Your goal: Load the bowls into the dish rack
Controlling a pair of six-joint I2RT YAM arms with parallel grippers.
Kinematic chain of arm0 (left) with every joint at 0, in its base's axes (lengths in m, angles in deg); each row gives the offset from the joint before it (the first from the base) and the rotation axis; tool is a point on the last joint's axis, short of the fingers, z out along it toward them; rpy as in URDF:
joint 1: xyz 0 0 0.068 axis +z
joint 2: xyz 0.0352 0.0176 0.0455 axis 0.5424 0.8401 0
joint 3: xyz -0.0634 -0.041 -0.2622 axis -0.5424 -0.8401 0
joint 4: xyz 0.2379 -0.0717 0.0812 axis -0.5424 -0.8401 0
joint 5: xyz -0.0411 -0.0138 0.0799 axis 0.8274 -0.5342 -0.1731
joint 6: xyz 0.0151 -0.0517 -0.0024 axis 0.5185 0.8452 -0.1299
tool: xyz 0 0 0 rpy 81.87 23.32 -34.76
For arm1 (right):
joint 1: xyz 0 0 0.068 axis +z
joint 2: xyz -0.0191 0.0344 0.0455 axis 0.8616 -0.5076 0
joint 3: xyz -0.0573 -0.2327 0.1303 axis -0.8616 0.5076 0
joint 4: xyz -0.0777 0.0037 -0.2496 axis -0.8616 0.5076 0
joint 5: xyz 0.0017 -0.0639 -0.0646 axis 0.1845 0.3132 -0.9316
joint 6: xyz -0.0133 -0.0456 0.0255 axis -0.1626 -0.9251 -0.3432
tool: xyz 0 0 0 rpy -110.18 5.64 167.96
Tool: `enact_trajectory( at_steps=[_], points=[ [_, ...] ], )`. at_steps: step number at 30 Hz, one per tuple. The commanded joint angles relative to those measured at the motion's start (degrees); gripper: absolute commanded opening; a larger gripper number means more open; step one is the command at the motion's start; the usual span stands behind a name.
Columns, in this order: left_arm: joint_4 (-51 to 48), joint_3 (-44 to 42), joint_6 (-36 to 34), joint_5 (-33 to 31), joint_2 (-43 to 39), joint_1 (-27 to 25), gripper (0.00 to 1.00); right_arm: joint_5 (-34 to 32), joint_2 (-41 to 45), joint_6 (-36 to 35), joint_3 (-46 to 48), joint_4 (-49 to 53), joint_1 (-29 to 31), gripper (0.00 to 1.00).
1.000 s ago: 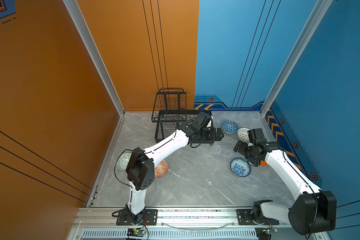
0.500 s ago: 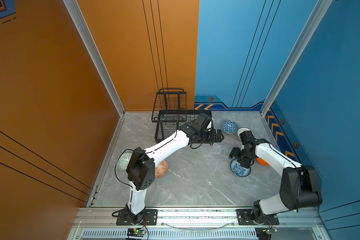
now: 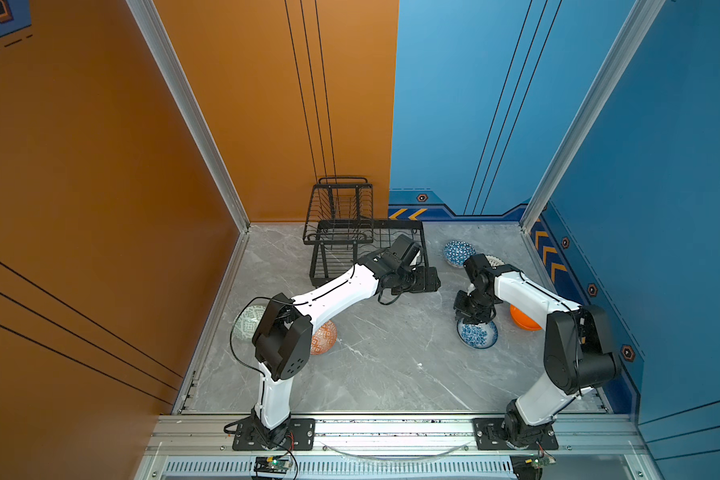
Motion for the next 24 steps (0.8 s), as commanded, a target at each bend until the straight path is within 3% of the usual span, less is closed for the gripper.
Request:
enact_trajectory(
  at_steps=[1, 11, 24],
  points=[
    [-0.87, -1.84, 0.5, -1.81, -4.44, 1.25, 0.98, -1.05, -1.78, -1.69, -2.27, 2.75, 1.25, 0.2],
    [-0.88, -7.63, 0.31, -4.08, -10.4, 4.51, 0.98, -1.21, -6.61, -1.48, -11.82, 5.76, 6.81, 0.01],
    [-0.87, -17.36, 4.42, -6.21, -18.05, 8.72, 0.98, 2.4, -20.57, 0.48, -29.15, 8.38, 16.51, 0.03]
  ],
)
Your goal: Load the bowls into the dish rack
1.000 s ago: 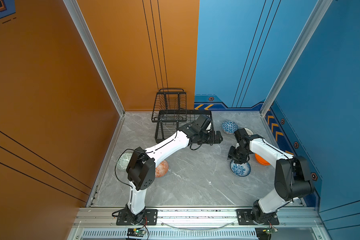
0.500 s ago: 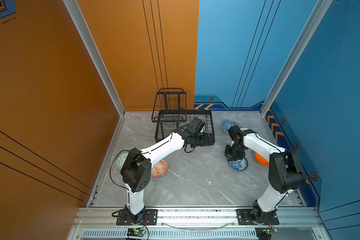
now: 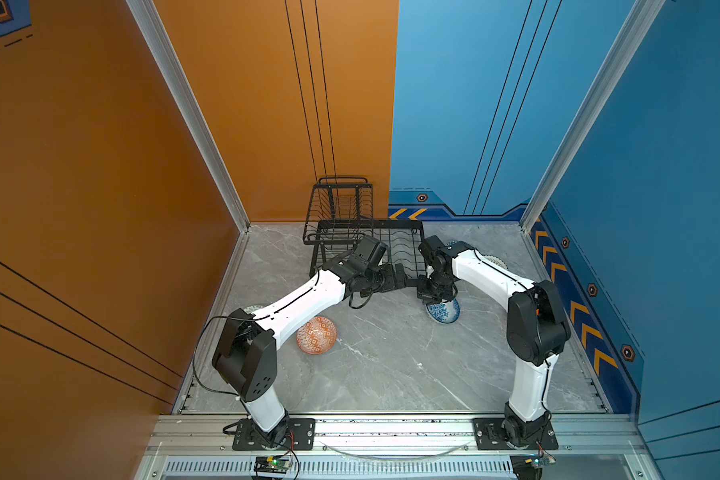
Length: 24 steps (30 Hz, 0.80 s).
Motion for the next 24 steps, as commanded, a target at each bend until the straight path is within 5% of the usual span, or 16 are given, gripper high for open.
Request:
enact_trajectory(
  at_steps=[1, 14, 20, 24],
  points=[
    [-0.68, -2.35, 1.67, -1.91, -3.18, 1.5, 0.98, 3.62, -3.82, 1.1, -2.35, 0.87, 1.61, 0.03],
    [-0.67, -3.6, 1.81, -1.94, -3.36, 2.28, 0.98, 4.9, -9.36, -0.3, -6.72, 2.87, 2.27, 0.16],
    [-0.72, -2.41, 1.34, -1.16, -2.06, 2.19, 0.98, 3.94, -8.01, -1.6, -8.16, 3.83, 1.44, 0.27],
    [-0.91, -1.99, 1.28, -0.5, -1.21, 2.37, 0.98, 2.72, -5.44, -2.55, -8.35, 4.02, -0.13, 0.44]
  ],
)
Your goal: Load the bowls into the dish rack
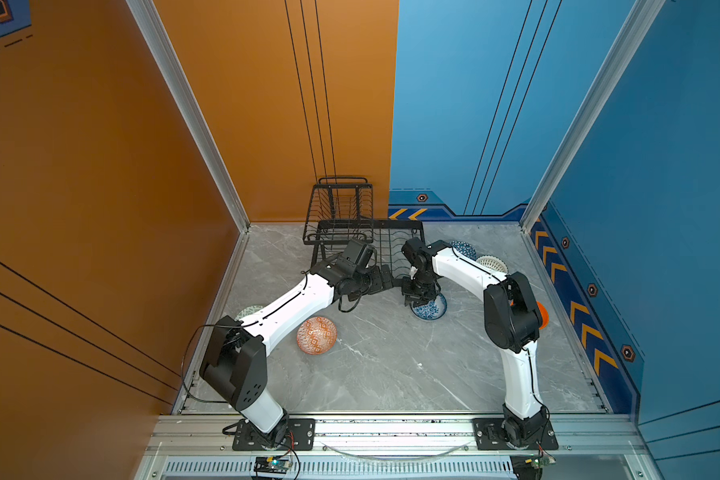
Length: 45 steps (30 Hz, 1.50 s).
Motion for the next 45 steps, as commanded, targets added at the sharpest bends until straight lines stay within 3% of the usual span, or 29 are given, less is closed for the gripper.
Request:
enact_trajectory(
  at_steps=[1, 5, 8, 9, 10, 16, 24, 30, 31, 37, 45],
  points=[
    [-0.78, 1.42, -0.27, 0.85, 1.65, 0.21, 0.98, -1.46, 4.14, -1.62, -1.51, 2.3, -1.78, 0.48],
    [-1.74, 3.64, -1.66, 1.07, 3.52, -0.33, 0.98, -1.5, 8.11, -1.97, -0.97, 3.14, -4.49, 0.62],
    [-2.82, 6.36, -2.61, 1.0, 6.06, -1.19, 0.98, -0.86, 11.88, -1.96, 0.79, 3.31, -7.43, 0.84],
    [-2.93, 7.21, -2.95, 1.14, 7.04, -1.63, 0.98, -0.96, 13.13, -2.22, 1.43, 3.29, -8.22, 0.98],
    [-3.05, 8.0, -3.34, 1.09, 7.98, -2.19, 0.98, -1.18, 14.26, -2.65, 1.99, 3.28, -8.81, 1.0],
    [-3.8, 12.47, -4.13, 0.79, 14.03, -6.08, 0.98, -5.94, 22.46, -4.71, 10.21, 1.63, -10.04, 1.0],
    [-6.44, 19.05, -1.6, 3.8, 21.99, -8.19, 0.98, -11.46, 32.97, 0.78, 21.42, -0.85, -12.05, 1.0],
    [-7.8, 20.53, -1.18, 4.68, 24.32, -8.15, 0.87, -12.69, 39.65, 5.62, 27.1, -0.85, -16.34, 1.0],
    [-8.0, 20.39, -1.07, 4.32, 24.32, -8.27, 0.82, -12.43, 40.79, 6.0, 28.12, -1.28, -17.02, 1.0],
    [-8.57, 19.42, -0.93, 4.38, 24.89, -8.62, 0.68, -11.42, 42.38, 6.68, 29.54, -2.17, -17.43, 1.0],
    [-9.45, 20.33, -0.82, 4.21, 26.88, -8.98, 0.62, -8.6, 41.85, 6.93, 29.91, -2.33, -17.77, 1.0]
  ],
)
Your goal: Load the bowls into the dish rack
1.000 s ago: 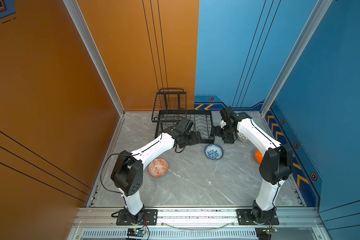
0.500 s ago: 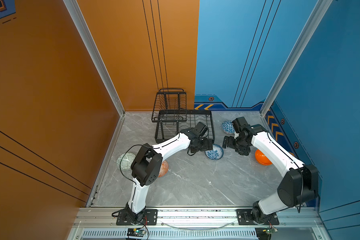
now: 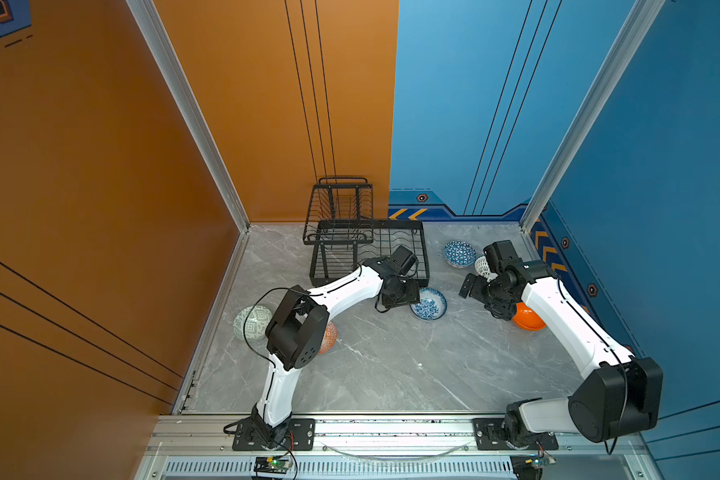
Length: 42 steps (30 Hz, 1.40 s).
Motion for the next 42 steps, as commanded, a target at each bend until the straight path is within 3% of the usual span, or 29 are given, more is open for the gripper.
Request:
enact_trajectory(
  at_steps=[1, 13, 19, 25, 31, 37, 42],
  points=[
    [-2.36, 1.55, -0.07, 0.67, 2.09, -0.51, 0.61, 1.9, -0.28, 0.88, 0.56, -0.53, -0.26, 1.0],
    [-3.09, 5.82, -0.73, 0.7, 6.42, -1.35, 0.42, 3.42, -0.24, 0.57, 0.7, -0.85, -0.71, 1.0],
    [-3.07, 6.44, -0.69, 1.29, 7.16, -1.57, 0.29, 7.38, -1.46, 0.43, 0.88, -1.02, -1.81, 1.0],
    [-3.07, 6.66, -1.11, 1.74, 7.56, -1.63, 0.21, 3.21, 0.47, 0.09, -0.07, -0.94, -0.64, 1.0],
    [-3.09, 7.3, -1.3, 2.18, 7.95, -1.75, 0.01, 2.59, -0.3, -1.01, -1.5, -0.8, 0.42, 1.0],
    [-3.07, 7.31, -1.97, 1.23, 6.5, -1.59, 0.0, -1.55, -1.66, -2.43, -6.1, 0.48, 2.72, 1.0],
    [-3.01, 8.25, -1.8, -3.61, 1.67, -0.56, 0.0, 0.54, -6.89, -1.03, -14.0, 2.63, 2.13, 1.0]
  ],
)
